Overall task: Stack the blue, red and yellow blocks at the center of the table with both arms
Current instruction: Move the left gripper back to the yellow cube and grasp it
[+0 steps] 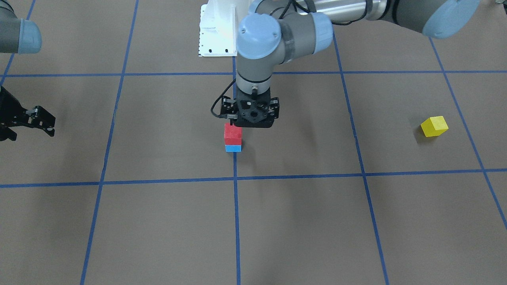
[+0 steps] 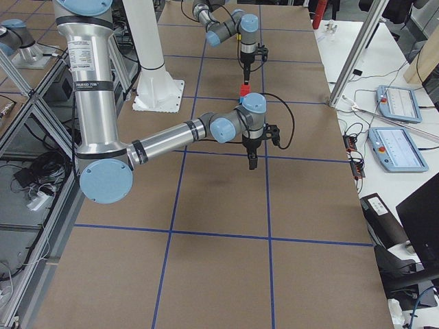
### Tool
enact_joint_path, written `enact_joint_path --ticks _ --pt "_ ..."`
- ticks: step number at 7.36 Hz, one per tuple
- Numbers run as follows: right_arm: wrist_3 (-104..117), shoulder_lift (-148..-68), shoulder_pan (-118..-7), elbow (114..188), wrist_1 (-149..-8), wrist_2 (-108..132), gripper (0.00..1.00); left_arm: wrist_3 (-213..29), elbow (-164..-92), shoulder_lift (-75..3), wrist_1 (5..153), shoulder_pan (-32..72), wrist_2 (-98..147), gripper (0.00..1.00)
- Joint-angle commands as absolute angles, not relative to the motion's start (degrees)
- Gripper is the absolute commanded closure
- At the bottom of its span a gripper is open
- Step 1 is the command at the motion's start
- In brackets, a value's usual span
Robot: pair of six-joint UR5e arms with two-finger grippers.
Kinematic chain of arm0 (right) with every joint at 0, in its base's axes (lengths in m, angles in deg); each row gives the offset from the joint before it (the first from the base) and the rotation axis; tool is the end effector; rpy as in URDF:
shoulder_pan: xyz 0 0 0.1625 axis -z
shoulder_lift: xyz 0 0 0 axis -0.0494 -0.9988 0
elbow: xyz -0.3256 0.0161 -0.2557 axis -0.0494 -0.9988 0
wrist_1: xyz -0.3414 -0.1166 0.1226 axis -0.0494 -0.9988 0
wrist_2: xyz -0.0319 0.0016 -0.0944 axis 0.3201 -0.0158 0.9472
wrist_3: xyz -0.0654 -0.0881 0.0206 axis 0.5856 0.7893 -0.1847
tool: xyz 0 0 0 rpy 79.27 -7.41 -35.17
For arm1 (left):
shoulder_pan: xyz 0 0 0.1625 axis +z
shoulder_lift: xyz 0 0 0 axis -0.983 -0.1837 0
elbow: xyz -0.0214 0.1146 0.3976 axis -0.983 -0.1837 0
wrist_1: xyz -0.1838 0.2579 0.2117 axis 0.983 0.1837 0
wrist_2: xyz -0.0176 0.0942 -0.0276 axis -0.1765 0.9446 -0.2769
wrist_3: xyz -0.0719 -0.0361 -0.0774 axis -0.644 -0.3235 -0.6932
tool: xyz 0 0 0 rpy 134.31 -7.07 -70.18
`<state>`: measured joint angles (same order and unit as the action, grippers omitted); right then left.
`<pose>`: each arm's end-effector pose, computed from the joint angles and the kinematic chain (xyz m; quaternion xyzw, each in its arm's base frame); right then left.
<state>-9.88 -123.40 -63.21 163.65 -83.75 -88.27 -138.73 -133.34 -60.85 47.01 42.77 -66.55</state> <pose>-0.1851 -0.4707 0.4883 0.0518 -0.3583 -0.0427 0.9312 0.4761 -0.4665 0.1843 0.0493 0.4149 0.0112 0.9084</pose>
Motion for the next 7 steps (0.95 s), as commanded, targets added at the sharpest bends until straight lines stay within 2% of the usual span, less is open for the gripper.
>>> enact_joint_path --ticks 1,3,4,5,6,7 --pt "-9.9 -123.4 -63.2 163.7 -83.7 -88.2 0.00 -123.6 -148.0 -40.4 46.3 33.7 -70.5 0.00" --pt "-10.0 -123.4 -63.2 163.9 -83.7 -88.2 0.00 -109.4 -146.6 -25.4 53.6 22.5 -75.4 0.00" --pt "-9.9 -123.4 -63.2 163.8 -83.7 -88.0 0.00 -102.4 -138.8 -21.7 62.7 16.9 -76.5 0.00" --pt "-9.9 -123.3 -63.2 163.8 -83.7 -87.8 0.00 -97.3 -129.7 -21.1 69.4 13.4 -80.0 0.00" --pt "-10.0 -123.2 -63.2 163.9 -83.7 -87.9 0.00 -97.7 -125.0 -21.0 72.8 13.0 -80.0 0.00" --pt "-9.9 -123.1 -63.2 164.0 -83.7 -87.9 0.00 -99.4 -124.3 -20.1 72.9 13.0 -80.0 0.00"
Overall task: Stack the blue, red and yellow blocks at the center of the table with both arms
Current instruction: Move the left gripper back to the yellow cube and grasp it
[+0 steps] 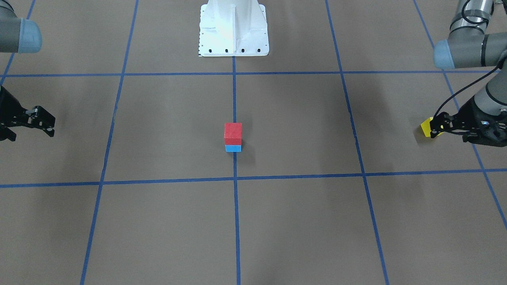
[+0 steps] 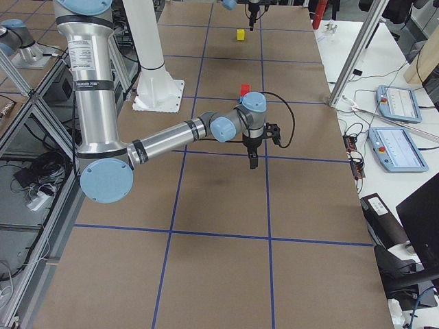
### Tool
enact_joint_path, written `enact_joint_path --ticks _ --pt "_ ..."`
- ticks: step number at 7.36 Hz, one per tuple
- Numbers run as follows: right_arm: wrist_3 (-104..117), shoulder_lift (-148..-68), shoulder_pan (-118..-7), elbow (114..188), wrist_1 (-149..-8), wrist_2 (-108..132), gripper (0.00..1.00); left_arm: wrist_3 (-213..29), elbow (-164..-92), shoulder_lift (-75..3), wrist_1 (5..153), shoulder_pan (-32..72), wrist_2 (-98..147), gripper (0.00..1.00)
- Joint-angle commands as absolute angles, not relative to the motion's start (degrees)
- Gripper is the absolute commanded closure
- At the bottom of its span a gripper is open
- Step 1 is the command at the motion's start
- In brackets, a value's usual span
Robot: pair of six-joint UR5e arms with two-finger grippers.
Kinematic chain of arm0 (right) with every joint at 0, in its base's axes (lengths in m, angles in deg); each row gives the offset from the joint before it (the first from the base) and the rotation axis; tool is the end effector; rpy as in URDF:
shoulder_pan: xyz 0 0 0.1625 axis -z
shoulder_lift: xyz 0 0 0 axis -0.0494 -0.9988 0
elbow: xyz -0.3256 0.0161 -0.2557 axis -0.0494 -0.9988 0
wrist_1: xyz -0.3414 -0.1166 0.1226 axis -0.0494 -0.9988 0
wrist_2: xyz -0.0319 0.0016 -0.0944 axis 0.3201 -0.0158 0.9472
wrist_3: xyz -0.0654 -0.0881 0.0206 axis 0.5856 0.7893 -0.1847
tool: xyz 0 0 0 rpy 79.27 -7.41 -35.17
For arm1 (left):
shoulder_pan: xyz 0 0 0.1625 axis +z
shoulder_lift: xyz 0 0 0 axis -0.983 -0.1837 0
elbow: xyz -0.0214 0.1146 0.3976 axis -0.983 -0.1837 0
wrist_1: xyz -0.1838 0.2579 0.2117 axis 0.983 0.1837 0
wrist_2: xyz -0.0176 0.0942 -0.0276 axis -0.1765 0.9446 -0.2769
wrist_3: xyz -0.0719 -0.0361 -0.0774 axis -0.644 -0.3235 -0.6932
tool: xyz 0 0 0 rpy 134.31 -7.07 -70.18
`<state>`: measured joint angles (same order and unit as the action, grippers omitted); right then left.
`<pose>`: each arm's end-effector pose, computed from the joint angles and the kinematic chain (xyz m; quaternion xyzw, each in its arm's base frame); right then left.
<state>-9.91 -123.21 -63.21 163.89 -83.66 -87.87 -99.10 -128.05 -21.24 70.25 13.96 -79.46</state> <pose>-0.1850 -0.4719 0.4848 0.0574 -0.3575 -0.0429 0.9311 0.1532 -0.4996 0.5835 0.0599 0.3516 0.0841 0.9304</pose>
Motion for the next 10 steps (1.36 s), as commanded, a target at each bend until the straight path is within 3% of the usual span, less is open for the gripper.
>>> enact_joint_path --ticks 1,6,10 --pt "-9.9 -123.0 -63.2 163.8 -83.7 -87.9 0.00 -101.8 -124.2 -19.2 73.0 13.1 -80.2 0.00" --pt "-9.9 -122.9 -63.2 163.7 -83.7 -87.8 0.00 -117.2 -124.6 -17.1 76.4 13.6 -82.9 0.00" --pt "-9.9 -122.9 -63.2 163.6 -83.7 -87.8 0.00 -123.8 -123.2 -16.4 82.1 19.7 -82.9 0.00"
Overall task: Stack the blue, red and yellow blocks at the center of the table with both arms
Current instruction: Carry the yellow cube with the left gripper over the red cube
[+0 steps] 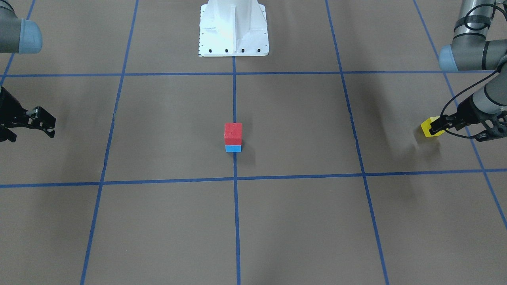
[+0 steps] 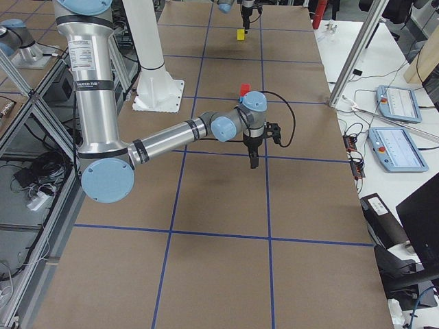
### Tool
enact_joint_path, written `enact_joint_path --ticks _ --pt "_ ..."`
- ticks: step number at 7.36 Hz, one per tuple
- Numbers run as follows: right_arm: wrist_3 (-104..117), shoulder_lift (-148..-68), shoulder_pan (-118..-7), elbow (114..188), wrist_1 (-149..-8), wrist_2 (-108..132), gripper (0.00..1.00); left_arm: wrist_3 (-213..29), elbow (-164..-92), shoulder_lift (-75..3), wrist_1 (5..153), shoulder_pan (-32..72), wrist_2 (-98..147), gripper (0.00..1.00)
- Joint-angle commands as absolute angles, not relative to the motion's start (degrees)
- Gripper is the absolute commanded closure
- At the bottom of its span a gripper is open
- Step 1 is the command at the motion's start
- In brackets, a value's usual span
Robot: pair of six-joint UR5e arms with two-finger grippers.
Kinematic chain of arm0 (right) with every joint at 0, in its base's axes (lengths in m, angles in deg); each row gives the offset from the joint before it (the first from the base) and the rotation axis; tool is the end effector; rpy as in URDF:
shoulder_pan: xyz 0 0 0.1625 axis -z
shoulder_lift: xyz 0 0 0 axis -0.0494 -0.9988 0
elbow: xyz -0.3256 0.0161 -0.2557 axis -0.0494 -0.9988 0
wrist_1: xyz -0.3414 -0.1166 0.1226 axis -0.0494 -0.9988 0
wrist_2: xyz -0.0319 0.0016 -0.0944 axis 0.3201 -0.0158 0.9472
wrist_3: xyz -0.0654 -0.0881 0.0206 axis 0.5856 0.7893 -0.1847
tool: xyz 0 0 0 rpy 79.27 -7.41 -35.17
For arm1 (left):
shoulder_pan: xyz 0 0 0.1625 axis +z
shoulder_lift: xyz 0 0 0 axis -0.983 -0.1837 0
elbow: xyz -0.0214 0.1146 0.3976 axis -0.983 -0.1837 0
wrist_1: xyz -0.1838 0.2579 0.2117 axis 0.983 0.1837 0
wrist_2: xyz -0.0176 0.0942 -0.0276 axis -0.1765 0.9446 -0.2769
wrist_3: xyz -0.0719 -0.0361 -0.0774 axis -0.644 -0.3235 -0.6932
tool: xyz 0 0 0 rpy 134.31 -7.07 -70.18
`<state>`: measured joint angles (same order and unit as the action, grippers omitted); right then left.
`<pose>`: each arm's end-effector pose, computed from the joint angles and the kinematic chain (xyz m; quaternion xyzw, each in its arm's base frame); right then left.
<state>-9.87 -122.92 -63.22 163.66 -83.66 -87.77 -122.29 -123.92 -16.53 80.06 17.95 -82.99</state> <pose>-0.1858 -0.4738 0.4842 0.0585 -0.3571 -0.0431 0.9312 0.1762 -0.4554 0.6341 -0.0365 0.3817 -0.0620 0.9215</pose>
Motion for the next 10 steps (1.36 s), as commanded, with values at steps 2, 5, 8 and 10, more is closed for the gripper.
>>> enact_joint_path --ticks 2,5,8,10 --pt "-9.9 -123.0 -63.2 163.6 -83.7 -87.8 0.00 -123.6 -120.6 -14.9 86.5 20.1 -82.9 0.01" --pt "-10.0 -123.0 -63.2 163.7 -83.7 -87.8 0.00 -123.9 -121.5 -15.2 86.4 20.2 -86.3 1.00" --pt "-9.9 -123.3 -63.2 163.7 -83.7 -87.8 0.00 -128.0 -136.2 -28.0 63.2 21.6 -89.5 1.00" --pt "-9.9 -123.4 -63.2 163.6 -83.7 -87.9 0.00 -140.1 -139.7 -46.9 47.6 30.1 -86.1 1.00"
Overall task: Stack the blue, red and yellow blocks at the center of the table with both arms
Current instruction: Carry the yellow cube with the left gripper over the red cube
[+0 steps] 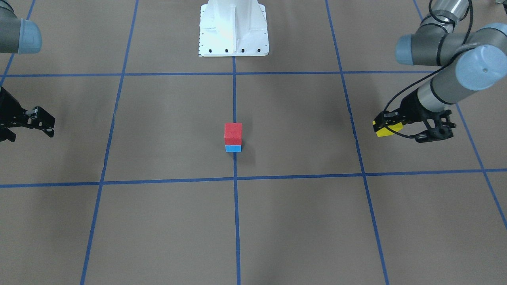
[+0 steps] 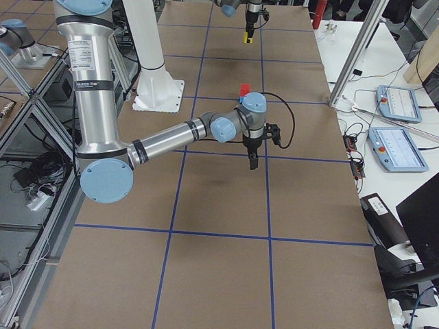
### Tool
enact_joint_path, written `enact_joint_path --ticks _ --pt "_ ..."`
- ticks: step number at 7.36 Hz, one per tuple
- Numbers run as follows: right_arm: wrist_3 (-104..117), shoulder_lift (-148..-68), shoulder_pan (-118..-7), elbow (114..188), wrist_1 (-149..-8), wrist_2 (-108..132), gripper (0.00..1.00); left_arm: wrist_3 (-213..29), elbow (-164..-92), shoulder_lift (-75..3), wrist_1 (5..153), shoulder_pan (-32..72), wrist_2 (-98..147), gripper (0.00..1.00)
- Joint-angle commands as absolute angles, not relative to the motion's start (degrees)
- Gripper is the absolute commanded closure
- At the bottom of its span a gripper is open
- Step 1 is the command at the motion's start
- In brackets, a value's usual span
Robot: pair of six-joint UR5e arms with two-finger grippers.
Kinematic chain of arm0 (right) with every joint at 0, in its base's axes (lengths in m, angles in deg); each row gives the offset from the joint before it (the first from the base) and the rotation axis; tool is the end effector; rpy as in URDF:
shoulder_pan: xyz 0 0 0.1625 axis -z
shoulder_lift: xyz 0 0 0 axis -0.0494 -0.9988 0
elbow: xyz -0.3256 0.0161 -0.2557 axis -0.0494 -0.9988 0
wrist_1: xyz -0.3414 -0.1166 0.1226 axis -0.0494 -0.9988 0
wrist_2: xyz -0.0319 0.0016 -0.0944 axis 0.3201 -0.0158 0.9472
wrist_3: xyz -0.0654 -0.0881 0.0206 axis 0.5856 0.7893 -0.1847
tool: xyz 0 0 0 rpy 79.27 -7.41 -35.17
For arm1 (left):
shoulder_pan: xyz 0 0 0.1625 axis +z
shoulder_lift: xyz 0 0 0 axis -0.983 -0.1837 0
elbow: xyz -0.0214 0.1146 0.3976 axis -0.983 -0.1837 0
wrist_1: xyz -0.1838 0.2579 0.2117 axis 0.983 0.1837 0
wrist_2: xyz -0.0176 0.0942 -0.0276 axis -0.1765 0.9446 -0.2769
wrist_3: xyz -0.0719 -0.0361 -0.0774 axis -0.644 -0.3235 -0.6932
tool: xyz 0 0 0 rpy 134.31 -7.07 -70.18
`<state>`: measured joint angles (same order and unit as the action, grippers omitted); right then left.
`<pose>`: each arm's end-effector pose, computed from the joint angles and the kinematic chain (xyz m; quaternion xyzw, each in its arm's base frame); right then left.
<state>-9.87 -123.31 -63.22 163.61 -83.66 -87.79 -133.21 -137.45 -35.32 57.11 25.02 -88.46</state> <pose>-0.1848 -0.4719 0.4880 0.0552 -0.3556 -0.0420 0.9321 0.2893 -0.4982 0.3910 -0.0728 0.4461 -0.0478 0.8907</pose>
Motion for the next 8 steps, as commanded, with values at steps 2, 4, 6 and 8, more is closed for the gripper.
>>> enact_joint_path --ticks 2,4,6,8 --pt "-9.8 -123.4 -63.2 163.1 -83.7 -87.8 0.00 -145.3 -135.2 -60.7 44.5 40.6 -75.2 1.00" --pt "-9.9 -123.5 -63.2 163.1 -83.7 -87.9 0.00 -147.8 -120.7 -74.2 44.5 45.0 -69.0 1.00" --pt "-9.9 -123.5 -63.2 163.1 -83.7 -87.9 0.00 -147.3 -112.1 -79.3 45.6 45.4 -66.8 1.00" --pt "-9.9 -123.6 -63.2 163.1 -83.7 -87.9 0.00 -147.3 -109.2 -79.4 48.1 47.1 -63.6 1.00"
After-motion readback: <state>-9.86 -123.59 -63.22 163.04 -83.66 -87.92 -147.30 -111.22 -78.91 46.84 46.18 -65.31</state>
